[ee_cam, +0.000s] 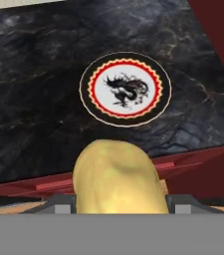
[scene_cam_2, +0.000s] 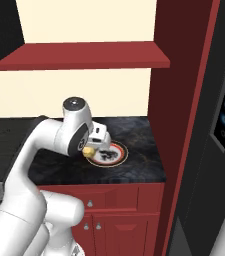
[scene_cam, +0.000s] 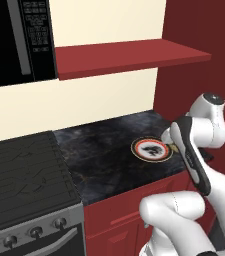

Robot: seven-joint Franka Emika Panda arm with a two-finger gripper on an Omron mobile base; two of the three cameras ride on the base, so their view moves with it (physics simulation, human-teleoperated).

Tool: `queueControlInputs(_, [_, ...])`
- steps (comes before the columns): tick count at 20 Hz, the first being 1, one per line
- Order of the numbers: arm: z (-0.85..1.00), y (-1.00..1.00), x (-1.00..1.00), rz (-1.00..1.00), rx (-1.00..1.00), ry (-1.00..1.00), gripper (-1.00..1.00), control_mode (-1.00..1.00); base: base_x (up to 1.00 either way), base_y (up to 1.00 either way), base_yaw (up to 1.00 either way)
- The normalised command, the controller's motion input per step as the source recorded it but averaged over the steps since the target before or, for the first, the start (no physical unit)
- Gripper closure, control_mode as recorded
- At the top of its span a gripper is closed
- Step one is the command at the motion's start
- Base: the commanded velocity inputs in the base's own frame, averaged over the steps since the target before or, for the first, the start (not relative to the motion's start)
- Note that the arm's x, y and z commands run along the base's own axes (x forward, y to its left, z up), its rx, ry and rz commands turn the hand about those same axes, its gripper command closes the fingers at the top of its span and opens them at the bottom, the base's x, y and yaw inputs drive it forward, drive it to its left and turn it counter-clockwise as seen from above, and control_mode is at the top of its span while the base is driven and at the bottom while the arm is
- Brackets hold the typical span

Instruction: Pick potato from the fridge and place it on the plate on the counter.

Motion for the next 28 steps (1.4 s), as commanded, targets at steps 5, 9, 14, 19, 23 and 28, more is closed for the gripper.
queueControlInputs(5, [-0.35,0.00,0.94,0.00,0.00,0.06,1.00,-1.00,0.00,0.00,0.00])
queueControlInputs(9, [-0.36,-0.02,0.90,0.00,0.00,0.06,1.00,-1.00,0.00,0.00,0.00])
queueControlInputs(14, [-0.39,-0.05,0.81,0.00,0.01,0.06,1.00,-1.00,0.00,0.00,0.00])
queueControlInputs(19, [-0.47,-0.01,0.60,0.00,0.00,0.04,1.00,-1.00,0.00,0.00,0.00])
queueControlInputs(23, [-0.62,-0.07,0.52,0.01,0.00,0.03,1.00,-1.00,0.00,0.00,0.00])
queueControlInputs(28, [-0.58,-0.08,0.32,0.05,0.00,0.03,1.00,-1.00,0.00,0.00,0.00])
